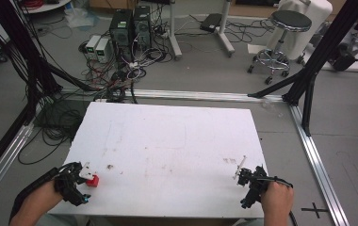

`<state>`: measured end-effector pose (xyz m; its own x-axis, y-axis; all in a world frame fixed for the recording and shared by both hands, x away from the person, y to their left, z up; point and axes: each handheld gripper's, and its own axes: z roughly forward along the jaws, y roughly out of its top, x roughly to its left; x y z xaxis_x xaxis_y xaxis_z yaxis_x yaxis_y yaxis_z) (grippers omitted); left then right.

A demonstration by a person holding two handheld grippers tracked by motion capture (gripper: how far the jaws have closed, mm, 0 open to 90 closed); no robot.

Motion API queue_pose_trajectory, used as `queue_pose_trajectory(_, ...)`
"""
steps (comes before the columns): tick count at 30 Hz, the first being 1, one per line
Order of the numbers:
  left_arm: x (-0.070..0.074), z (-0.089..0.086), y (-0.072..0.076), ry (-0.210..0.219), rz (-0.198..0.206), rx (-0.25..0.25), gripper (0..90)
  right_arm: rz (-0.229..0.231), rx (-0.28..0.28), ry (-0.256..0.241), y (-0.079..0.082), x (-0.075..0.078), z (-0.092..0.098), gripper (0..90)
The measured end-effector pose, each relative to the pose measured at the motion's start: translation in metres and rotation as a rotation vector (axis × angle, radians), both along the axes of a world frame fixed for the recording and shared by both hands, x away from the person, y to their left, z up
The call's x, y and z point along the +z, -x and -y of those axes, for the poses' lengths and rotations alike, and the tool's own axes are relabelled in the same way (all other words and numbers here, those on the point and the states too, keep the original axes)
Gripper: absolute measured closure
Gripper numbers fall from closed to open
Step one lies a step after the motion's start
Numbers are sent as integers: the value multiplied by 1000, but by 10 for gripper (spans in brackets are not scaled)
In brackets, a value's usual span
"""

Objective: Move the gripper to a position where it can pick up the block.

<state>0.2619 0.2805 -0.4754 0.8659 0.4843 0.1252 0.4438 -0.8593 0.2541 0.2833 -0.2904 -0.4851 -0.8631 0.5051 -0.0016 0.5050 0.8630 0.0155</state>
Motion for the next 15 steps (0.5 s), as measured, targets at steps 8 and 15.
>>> queue_pose_trajectory(8, 5, -4, -8, 2, 0, -49, 215, 1, -2, -6, 1, -1, 1, 29)
queue_pose_trajectory(15, 9, -4, -15, -15, 12, -84, 215, 4, -8, -11, 1, 0, 2, 29)
